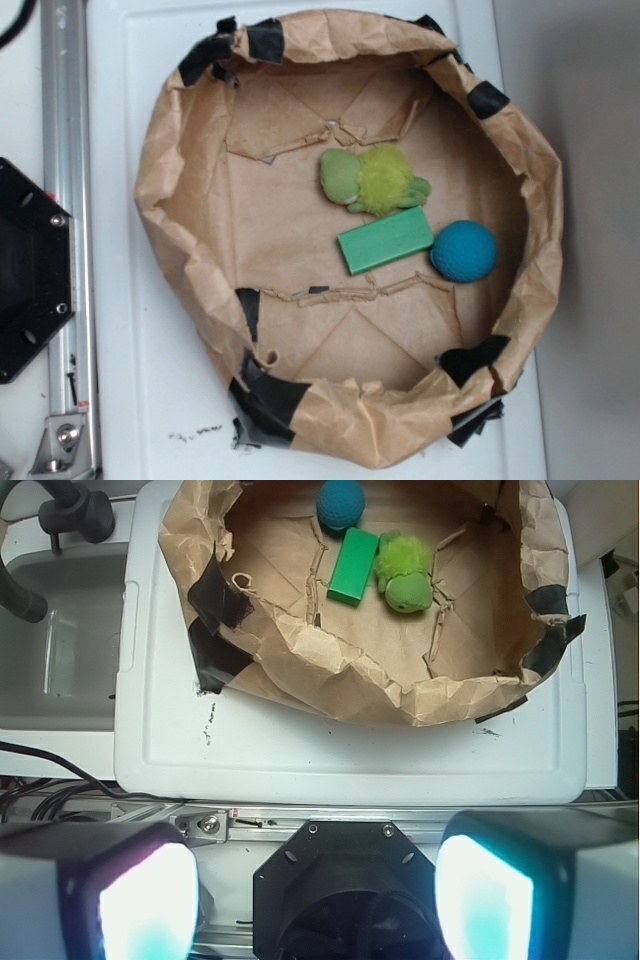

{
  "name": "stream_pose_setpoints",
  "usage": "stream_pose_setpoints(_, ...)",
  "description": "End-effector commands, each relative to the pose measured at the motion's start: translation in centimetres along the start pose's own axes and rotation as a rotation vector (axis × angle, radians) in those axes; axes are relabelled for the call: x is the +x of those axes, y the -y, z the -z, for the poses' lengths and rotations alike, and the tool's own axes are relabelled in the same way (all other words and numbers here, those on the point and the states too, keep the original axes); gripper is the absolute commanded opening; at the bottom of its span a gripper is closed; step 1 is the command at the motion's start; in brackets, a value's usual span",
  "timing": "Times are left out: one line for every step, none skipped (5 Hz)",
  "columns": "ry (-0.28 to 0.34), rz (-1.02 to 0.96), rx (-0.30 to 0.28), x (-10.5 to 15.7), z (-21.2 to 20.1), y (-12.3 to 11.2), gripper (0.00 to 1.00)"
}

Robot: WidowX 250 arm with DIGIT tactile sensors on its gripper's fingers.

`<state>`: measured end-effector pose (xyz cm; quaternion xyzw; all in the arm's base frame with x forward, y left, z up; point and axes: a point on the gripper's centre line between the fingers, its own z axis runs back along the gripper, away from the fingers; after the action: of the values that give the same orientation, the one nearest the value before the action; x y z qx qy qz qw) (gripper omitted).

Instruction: Grab the blue ball.

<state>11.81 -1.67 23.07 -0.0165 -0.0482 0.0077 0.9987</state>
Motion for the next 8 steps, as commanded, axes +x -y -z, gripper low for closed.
stream_pose_setpoints(0.475, 0.163, -0.032, 9.8, 5.6, -2.7, 1.0)
stream_pose_setpoints(0.473, 0.155, 0.013, 14.4, 8.3, -4.3, 1.0)
stream_pose_setpoints(0.406, 0.14, -0.013, 16.9, 12.1, -4.9, 1.0)
stream_pose_setpoints(0.345, 0.119, -0.015, 18.6, 14.8, -5.5, 1.0)
stream_pose_setpoints(0.313, 0.138, -0.018, 19.6, 17.3, -4.9, 1.0)
stream_pose_setpoints(0.304, 0.173, -0.003, 21.2, 20.0, -3.9, 1.0)
stream_pose_setpoints(0.297, 0.161, -0.003, 21.7, 19.8, -4.2, 0.0)
stream_pose_setpoints(0.291, 0.139, 0.004, 20.8, 17.6, -4.6, 0.0)
